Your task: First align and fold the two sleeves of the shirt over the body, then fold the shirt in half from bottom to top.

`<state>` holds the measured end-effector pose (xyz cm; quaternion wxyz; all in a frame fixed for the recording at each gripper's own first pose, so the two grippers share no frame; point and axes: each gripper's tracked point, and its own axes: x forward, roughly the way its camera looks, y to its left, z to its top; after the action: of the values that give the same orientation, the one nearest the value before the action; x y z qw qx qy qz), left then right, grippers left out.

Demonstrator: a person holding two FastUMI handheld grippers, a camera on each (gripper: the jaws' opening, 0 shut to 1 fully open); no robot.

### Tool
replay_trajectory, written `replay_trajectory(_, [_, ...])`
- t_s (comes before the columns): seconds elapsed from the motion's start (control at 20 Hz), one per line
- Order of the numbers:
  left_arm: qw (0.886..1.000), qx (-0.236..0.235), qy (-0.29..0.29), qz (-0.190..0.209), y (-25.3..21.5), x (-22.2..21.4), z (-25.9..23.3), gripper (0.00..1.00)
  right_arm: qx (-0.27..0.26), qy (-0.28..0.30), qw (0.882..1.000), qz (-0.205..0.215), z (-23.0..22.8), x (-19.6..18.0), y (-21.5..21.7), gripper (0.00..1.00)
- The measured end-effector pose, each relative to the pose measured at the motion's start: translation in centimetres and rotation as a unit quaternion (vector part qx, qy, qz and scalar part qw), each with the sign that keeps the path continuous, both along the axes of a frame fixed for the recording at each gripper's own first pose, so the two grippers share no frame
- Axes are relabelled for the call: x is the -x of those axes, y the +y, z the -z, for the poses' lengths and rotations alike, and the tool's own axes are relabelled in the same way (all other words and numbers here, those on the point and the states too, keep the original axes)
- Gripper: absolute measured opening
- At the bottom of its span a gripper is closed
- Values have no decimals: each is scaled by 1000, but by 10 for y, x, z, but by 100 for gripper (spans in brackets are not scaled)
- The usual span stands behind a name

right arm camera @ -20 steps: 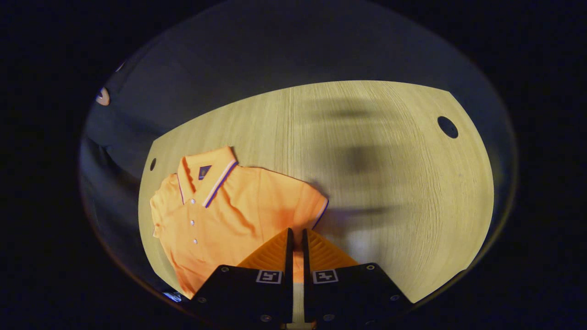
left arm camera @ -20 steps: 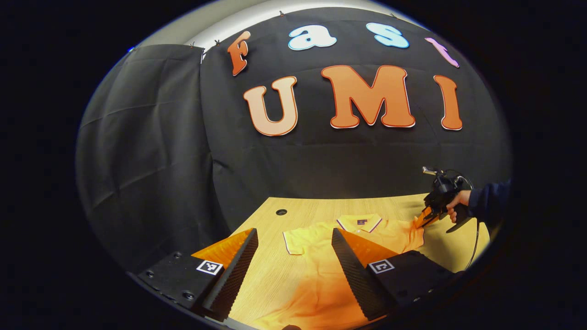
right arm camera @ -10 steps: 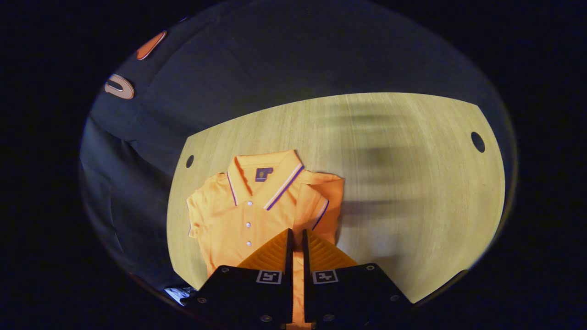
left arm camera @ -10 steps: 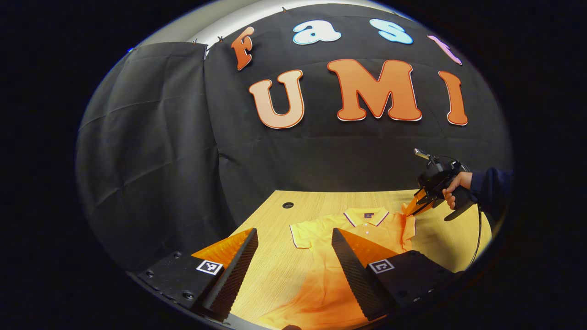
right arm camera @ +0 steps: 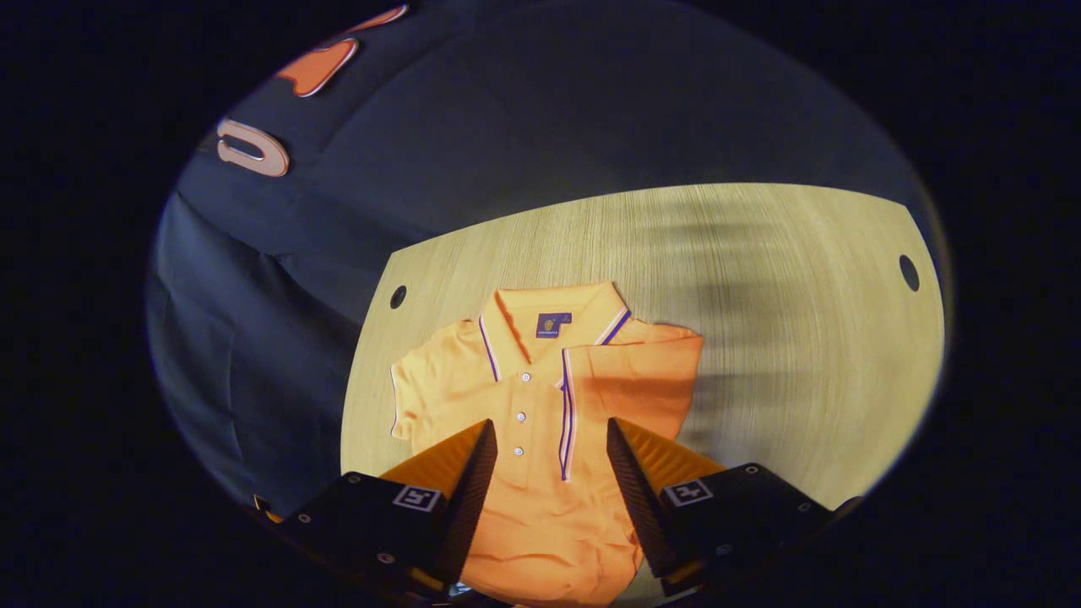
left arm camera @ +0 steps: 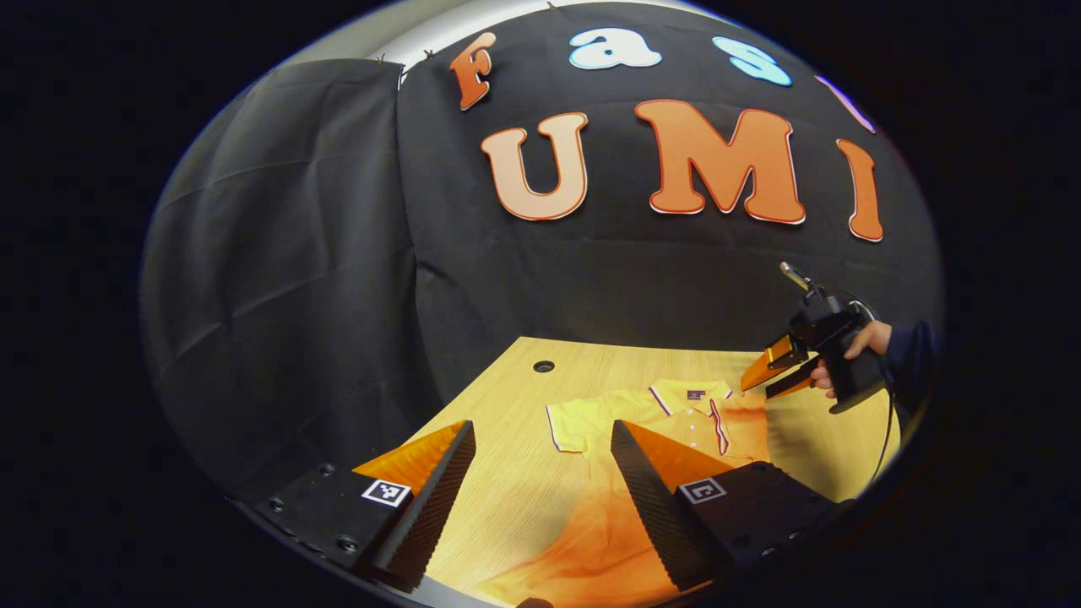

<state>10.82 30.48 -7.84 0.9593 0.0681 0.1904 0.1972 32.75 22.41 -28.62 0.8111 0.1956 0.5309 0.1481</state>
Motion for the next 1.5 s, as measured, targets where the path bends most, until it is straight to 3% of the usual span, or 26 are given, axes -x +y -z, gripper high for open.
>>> replay_trajectory(0.1, [1000,17,6,-2,13,-9,5,99,13,-26,1000,7,-15,3,-8,89])
replay_trajectory(0.35, [997,66,39,31,46,-52,32,99,22,-79,995,61,-60,19,-24,90])
replay_trajectory(0.5, [988,116,85,54,68,-84,63,99,48,-108,988,104,-86,42,-39,95])
replay_trajectory(0.85, [957,189,200,90,96,-165,145,98,154,-167,952,205,-132,120,-83,97])
replay_trajectory(1.05, [934,209,271,100,95,-192,185,98,196,-173,935,240,-145,172,-97,98])
replay_trajectory(1.4, [917,188,334,109,84,-226,230,98,219,-180,915,288,-167,222,-113,98])
replay_trajectory(1.5, [906,178,368,112,81,-226,249,98,233,-186,910,288,-174,233,-119,98])
